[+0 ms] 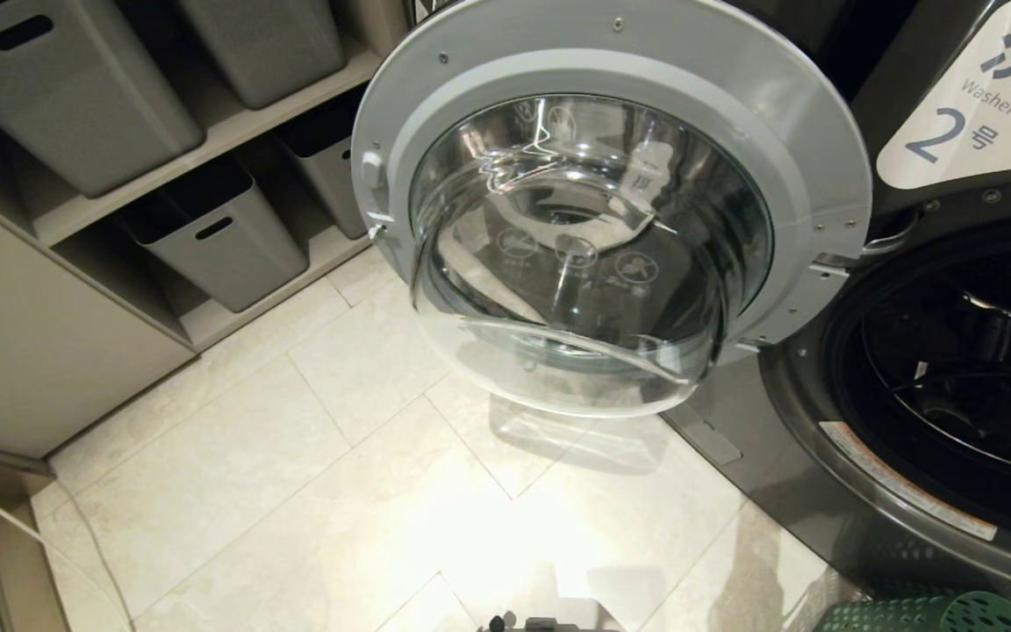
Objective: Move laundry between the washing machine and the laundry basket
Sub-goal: Pick a cloth and place it into the basket
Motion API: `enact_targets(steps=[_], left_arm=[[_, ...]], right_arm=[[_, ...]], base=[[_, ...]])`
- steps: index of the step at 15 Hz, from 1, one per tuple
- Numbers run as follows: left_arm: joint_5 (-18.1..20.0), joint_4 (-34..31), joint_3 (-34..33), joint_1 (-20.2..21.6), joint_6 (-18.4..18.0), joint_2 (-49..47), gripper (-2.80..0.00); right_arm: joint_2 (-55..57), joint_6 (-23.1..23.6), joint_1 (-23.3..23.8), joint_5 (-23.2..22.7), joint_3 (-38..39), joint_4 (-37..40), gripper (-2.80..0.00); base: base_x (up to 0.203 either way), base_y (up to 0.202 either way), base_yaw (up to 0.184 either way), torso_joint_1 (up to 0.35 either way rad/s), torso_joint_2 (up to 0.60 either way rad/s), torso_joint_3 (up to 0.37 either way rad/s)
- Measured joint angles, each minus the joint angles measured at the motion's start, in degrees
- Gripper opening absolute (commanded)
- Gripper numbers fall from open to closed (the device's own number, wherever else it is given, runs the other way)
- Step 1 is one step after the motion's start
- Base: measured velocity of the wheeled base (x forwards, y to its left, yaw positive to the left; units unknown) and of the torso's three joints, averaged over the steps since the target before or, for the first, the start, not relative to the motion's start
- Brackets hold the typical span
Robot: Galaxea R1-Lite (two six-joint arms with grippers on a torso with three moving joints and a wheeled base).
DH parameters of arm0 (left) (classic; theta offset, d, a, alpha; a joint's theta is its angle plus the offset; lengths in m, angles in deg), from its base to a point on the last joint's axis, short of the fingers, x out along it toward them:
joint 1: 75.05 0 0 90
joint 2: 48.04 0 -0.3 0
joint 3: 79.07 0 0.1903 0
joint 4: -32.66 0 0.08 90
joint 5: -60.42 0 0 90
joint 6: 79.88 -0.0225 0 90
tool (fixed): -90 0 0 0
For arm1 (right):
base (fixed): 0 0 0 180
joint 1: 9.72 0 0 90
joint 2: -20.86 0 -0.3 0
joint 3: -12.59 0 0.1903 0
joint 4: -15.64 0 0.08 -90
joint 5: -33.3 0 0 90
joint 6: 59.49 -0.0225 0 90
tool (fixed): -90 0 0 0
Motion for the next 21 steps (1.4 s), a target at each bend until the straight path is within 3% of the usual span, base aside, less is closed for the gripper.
enact_targets(steps=[21], left_arm=[[0.0,0.0,0.0,0.0,0.0,0.0,-2.8]], right_arm=[[0.7,0.1,0.0,0.2,-0.5,0.8,-2.8]], base=[[0.0,0.0,0.0,0.0,0.0,0.0]])
